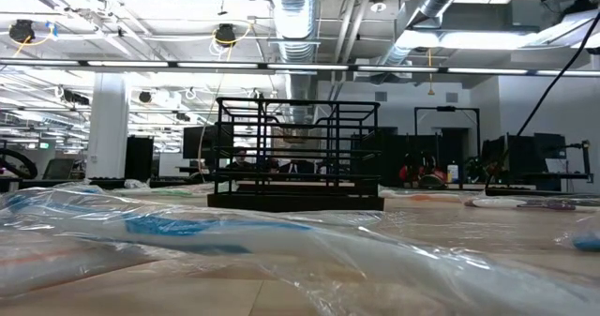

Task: Pick & Place toothbrushing station
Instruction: Put the right mouthwash into the middle section of the mesh organizer

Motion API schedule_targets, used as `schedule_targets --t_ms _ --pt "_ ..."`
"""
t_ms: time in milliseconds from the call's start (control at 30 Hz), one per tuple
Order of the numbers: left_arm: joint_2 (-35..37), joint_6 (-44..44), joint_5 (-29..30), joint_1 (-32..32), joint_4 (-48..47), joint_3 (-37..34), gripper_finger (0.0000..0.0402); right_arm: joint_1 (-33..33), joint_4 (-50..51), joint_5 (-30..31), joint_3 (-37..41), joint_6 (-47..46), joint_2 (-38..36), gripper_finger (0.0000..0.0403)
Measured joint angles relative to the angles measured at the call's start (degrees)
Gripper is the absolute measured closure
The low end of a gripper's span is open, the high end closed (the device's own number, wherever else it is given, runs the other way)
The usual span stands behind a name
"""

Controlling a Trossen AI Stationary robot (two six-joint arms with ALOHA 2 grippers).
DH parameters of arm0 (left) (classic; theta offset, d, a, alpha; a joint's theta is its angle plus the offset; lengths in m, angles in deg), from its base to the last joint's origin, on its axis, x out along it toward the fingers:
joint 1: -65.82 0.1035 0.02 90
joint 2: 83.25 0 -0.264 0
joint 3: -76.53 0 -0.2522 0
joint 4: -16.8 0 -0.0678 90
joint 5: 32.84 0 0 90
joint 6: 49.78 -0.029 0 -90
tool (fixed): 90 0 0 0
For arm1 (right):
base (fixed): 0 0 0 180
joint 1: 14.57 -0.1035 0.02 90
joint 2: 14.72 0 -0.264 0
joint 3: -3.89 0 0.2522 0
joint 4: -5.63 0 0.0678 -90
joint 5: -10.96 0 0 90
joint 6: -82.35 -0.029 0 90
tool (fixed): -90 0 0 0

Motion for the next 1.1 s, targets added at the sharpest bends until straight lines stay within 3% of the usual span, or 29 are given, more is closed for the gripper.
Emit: schedule_targets --t_ms 267,500,700,833,1000,1100 --pt "0.0 6.5 -0.6 -1.5 3.0 -4.3 0.0258 0.3 0.0 0.0 0.0 0.0 0.0 0.0403" --pt "3.4 7.2 -4.6 -1.9 2.9 -5.4 0.0258 1.7 0.0 -0.2 0.0 0.0 0.0 0.0403" --pt "7.6 4.7 -13.0 -4.2 3.2 -7.0 0.0266 2.1 0.0 -0.3 0.0 1.8 0.0 0.0403" --pt "8.4 6.7 -11.0 -5.8 5.2 -10.0 0.0271 2.7 0.0 -0.4 0.0 2.0 0.0 0.0403" --pt "7.5 5.4 -3.5 -4.4 9.6 -11.6 0.0288 3.6 0.0 -0.4 0.0 2.7 0.0 0.0403" --pt "6.6 2.9 -3.8 -2.5 10.7 -11.6 0.0305 3.9 0.1 -0.4 0.0 4.3 0.0 0.0403"
